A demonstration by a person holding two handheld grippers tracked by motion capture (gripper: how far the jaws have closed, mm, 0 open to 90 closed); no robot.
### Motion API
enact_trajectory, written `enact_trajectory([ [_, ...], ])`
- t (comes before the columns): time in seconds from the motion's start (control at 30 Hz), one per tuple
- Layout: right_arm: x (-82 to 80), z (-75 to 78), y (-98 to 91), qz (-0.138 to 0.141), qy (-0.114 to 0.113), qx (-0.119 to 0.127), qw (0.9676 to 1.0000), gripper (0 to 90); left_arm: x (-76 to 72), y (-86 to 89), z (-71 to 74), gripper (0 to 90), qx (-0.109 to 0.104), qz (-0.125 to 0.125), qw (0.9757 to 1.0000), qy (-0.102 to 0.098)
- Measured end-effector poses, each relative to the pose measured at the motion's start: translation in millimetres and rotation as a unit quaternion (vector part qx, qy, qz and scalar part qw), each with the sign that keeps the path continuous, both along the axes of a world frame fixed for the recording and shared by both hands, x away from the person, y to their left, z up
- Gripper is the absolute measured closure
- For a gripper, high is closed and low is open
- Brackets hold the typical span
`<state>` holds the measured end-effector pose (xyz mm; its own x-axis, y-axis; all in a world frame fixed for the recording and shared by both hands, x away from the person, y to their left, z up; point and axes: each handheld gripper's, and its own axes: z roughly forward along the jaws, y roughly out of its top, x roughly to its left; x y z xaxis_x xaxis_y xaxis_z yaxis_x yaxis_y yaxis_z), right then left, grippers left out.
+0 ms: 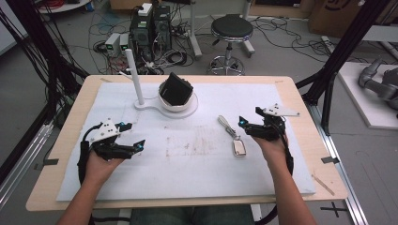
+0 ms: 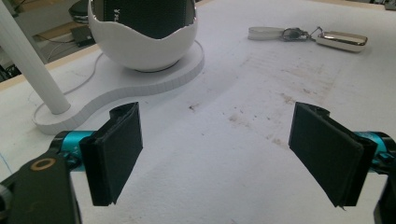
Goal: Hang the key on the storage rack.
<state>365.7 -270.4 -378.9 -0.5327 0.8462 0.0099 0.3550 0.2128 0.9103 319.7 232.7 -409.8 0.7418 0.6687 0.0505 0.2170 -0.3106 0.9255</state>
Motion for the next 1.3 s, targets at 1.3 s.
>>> enact_trajectory([
  [1.3, 53.2, -54.8, 27.4, 0.027, 0.126, -0.075, 0.9888, 26.1, -43.7, 45.0, -2.2, 17.5, 0.006, 0.044, 0.999, 0.0],
])
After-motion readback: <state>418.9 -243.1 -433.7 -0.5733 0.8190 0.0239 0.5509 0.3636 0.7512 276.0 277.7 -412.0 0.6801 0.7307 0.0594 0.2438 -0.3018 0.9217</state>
